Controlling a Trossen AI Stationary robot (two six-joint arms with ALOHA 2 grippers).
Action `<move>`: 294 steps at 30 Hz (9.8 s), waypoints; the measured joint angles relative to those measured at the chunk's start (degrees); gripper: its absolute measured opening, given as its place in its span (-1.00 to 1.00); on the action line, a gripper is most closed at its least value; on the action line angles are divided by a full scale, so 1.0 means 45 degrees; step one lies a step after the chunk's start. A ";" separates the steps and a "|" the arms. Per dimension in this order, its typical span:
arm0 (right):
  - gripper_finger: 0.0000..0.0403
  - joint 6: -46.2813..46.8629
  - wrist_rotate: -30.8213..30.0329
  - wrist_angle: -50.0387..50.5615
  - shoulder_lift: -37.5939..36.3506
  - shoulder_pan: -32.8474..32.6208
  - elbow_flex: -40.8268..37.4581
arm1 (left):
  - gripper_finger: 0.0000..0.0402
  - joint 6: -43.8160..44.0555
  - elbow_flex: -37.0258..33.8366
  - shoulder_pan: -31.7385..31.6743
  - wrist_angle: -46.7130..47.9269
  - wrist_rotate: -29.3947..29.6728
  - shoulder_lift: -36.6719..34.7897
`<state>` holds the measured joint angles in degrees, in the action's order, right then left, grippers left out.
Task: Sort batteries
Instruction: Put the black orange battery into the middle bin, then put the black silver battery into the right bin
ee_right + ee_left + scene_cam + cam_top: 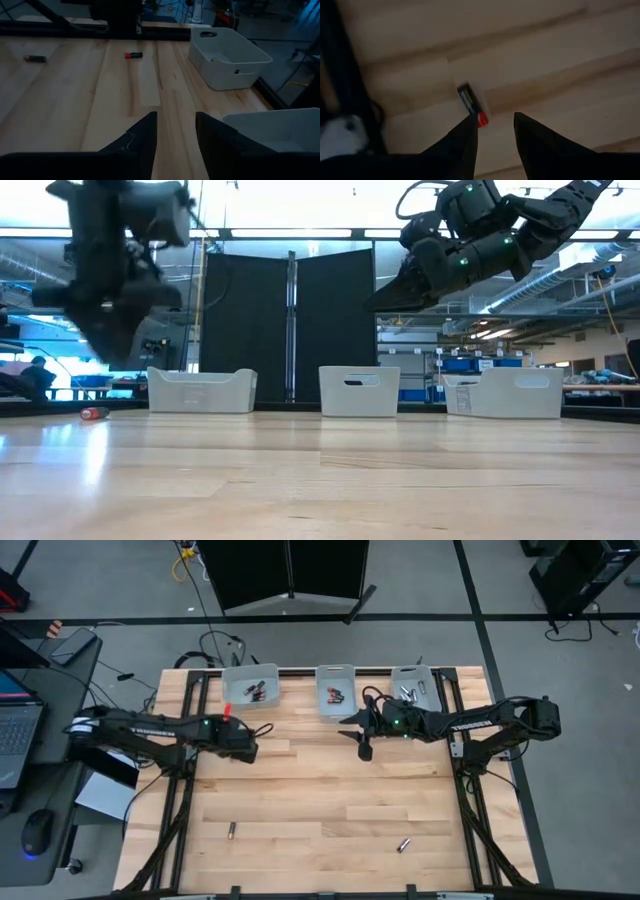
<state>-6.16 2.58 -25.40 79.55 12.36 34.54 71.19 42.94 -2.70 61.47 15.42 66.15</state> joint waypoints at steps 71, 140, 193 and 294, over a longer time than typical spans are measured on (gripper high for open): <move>-0.29 0.4529 0.2153 -0.5732 -0.0063 -0.0073 -0.0010 | -0.79 -1.2503 -0.0461 -0.2751 -1.8411 -0.6354 0.1177; -0.70 -0.0923 0.1391 0.7557 0.4606 0.4687 0.7982 | -0.36 -1.8354 -0.0280 -0.3886 -1.7278 -0.8140 0.3166; -0.05 -0.2208 -0.0382 1.2458 0.6834 0.5055 1.1316 | -0.36 -1.8035 -0.1263 -0.3458 -1.8928 -0.6975 0.3143; -0.73 0.6374 -0.3439 1.7819 0.3600 -0.9600 0.4688 | -0.36 -1.7274 -0.1263 -0.3458 -1.9729 -0.4526 0.3327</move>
<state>22.52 -12.89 54.78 95.75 -30.84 55.64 -6.54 37.26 -18.26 -27.31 -4.95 81.12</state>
